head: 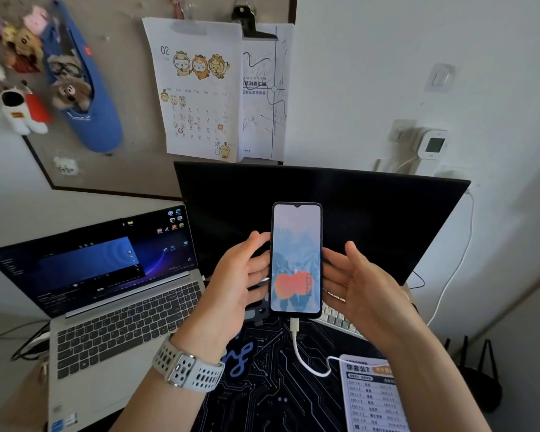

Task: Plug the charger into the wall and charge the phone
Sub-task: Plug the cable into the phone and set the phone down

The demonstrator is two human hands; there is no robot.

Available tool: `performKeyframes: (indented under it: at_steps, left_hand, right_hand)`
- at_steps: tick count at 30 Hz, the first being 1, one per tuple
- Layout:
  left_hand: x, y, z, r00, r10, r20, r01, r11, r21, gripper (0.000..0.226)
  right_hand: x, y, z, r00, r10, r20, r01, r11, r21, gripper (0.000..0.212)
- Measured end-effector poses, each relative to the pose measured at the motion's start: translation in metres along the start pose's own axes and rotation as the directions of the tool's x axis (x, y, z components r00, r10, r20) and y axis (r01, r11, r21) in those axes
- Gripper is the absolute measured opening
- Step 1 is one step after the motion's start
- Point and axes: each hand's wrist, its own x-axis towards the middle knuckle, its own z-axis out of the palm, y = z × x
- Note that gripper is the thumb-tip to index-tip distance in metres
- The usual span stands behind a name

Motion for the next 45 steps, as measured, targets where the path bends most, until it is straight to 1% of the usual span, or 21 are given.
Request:
performKeyframes:
  at_steps: [6,8,12,15,18,22,25,28,32,34,36,40,45]
  left_hand:
    - [-0.002,0.002,0.0,1.0,0.001,-0.003,-0.001,1.0,-0.009,0.032]
    - [-0.002,0.002,0.001,1.0,0.0,-0.008,0.0,1.0,-0.024,0.031]
    - [-0.003,0.002,0.003,0.999,0.001,-0.05,-0.005,0.997,-0.078,0.025]
    - [-0.003,0.002,0.005,0.997,0.004,-0.071,-0.01,0.996,-0.091,0.024]
    - [-0.003,0.003,0.006,0.997,0.01,-0.072,-0.017,0.995,-0.098,0.025]
    - [-0.003,0.004,0.008,0.998,0.032,-0.062,-0.037,0.996,-0.083,0.025]
    - [-0.004,0.003,0.011,0.997,0.049,-0.054,-0.053,0.997,-0.064,0.024]
    - [-0.003,0.001,0.015,0.995,0.069,-0.066,-0.071,0.997,-0.032,0.024]
    - [-0.005,0.002,0.022,0.996,0.074,-0.045,-0.074,0.997,0.011,0.026]
    - [-0.006,0.003,0.025,0.996,0.09,-0.015,-0.09,0.996,0.026,0.033]
    - [-0.007,0.002,0.028,0.996,0.088,0.001,-0.088,0.996,0.029,0.039]
    - [-0.006,0.001,0.031,0.995,0.096,0.01,-0.096,0.994,0.047,0.043]
    - [-0.003,-0.003,0.032,0.995,0.097,-0.005,-0.096,0.994,0.059,0.04]
  right_hand:
    - [0.0,-0.001,0.003,1.0,-0.024,0.011,0.024,1.0,-0.014,0.054]
    - [-0.001,0.0,0.006,0.999,-0.053,-0.003,0.053,0.998,-0.041,0.048]
    - [-0.002,0.005,0.012,0.985,-0.157,-0.069,0.146,0.978,-0.148,0.026]
    - [-0.002,0.007,0.017,0.975,-0.211,-0.075,0.19,0.958,-0.215,0.023]
    - [-0.002,0.007,0.018,0.966,-0.242,-0.09,0.215,0.948,-0.236,0.02]
    - [-0.003,0.008,0.02,0.962,-0.254,-0.1,0.223,0.942,-0.25,0.02]
    - [-0.003,0.01,0.02,0.954,-0.273,-0.124,0.225,0.925,-0.305,0.019]
    - [-0.003,0.01,0.02,0.95,-0.292,-0.11,0.239,0.908,-0.343,0.02]
    - [-0.003,0.012,0.02,0.929,-0.348,-0.129,0.257,0.853,-0.454,0.031]
    - [-0.002,0.013,0.02,0.916,-0.37,-0.152,0.252,0.829,-0.498,0.033]
    - [-0.001,0.014,0.019,0.904,-0.39,-0.176,0.248,0.812,-0.529,0.032]
    - [-0.002,0.017,0.022,0.876,-0.438,-0.203,0.235,0.754,-0.614,0.03]
    - [-0.004,0.019,0.022,0.878,-0.425,-0.219,0.202,0.746,-0.635,0.03]
